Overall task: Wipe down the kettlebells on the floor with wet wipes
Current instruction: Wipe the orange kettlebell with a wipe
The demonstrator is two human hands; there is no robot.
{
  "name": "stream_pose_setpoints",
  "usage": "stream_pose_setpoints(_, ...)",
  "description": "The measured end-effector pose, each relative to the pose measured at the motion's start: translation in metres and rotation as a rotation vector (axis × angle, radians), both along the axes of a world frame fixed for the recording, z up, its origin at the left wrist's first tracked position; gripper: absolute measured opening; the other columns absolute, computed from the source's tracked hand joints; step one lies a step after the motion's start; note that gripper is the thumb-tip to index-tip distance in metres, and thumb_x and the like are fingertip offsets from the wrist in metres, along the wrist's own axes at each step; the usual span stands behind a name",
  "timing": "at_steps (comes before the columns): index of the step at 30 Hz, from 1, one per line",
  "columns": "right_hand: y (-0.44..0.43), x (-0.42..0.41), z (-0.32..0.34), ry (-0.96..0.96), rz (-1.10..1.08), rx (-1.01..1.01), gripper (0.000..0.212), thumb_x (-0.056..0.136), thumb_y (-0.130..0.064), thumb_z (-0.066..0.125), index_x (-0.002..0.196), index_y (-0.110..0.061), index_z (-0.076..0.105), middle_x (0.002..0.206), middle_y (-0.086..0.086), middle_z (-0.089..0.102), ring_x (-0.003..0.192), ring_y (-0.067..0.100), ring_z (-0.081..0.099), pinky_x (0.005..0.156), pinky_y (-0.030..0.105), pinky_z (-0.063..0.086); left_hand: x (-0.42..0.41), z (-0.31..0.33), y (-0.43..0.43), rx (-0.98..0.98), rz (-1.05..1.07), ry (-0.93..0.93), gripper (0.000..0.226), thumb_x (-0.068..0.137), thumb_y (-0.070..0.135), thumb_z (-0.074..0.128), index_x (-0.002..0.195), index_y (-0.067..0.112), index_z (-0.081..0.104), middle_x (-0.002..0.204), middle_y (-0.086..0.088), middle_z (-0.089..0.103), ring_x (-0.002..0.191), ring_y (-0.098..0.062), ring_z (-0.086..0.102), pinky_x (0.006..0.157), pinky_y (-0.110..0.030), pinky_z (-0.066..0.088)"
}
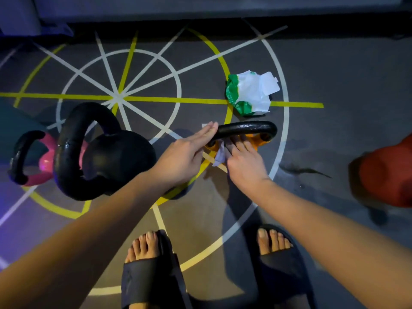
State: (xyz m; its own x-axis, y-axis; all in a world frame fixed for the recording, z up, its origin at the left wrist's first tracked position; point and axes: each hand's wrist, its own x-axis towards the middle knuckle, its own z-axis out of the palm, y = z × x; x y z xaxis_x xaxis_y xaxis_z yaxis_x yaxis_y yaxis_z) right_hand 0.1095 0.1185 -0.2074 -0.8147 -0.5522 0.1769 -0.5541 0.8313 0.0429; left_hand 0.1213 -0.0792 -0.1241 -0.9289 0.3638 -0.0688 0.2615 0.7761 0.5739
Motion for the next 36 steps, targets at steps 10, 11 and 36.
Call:
stream_pose_setpoints(10,-0.051,0.034,0.052,-0.715,-0.481,-1.044,0.025,0.105,-0.009,0.042,0.088,-0.01,0.06,0.086,0.009,0.065,0.079,0.017,0.058,0.071,0.03,0.039,-0.007,-0.004,-0.007,0.078,-0.008,-0.01,0.079,0.09,-0.012,0.044,0.159,0.026,0.034,0.162,0.011,0.034,0.148,0.001,0.03,0.119,-0.027,0.036)
stream_pose_setpoints(11,-0.054,0.039,0.056,-0.756,-0.539,-1.167,0.027,0.106,-0.013,0.041,0.086,-0.008,0.059,0.081,0.011,0.061,0.073,0.016,0.055,0.067,0.03,0.039,-0.005,-0.006,-0.006,0.088,-0.001,-0.005,0.079,0.091,-0.011,0.044,0.159,0.027,0.033,0.163,0.011,0.033,0.149,0.0,0.03,0.12,-0.031,0.037)
stream_pose_setpoints(36,-0.036,0.028,0.036,-0.529,-0.287,-0.061,0.083,0.092,-0.043,0.053,0.159,-0.01,0.017,0.167,0.008,0.015,0.155,0.037,-0.009,0.119,0.067,-0.013,-0.002,-0.007,-0.007,0.111,0.008,0.004,0.083,0.089,-0.01,0.046,0.159,0.033,0.031,0.162,0.018,0.032,0.146,-0.001,0.036,0.105,-0.033,0.051)
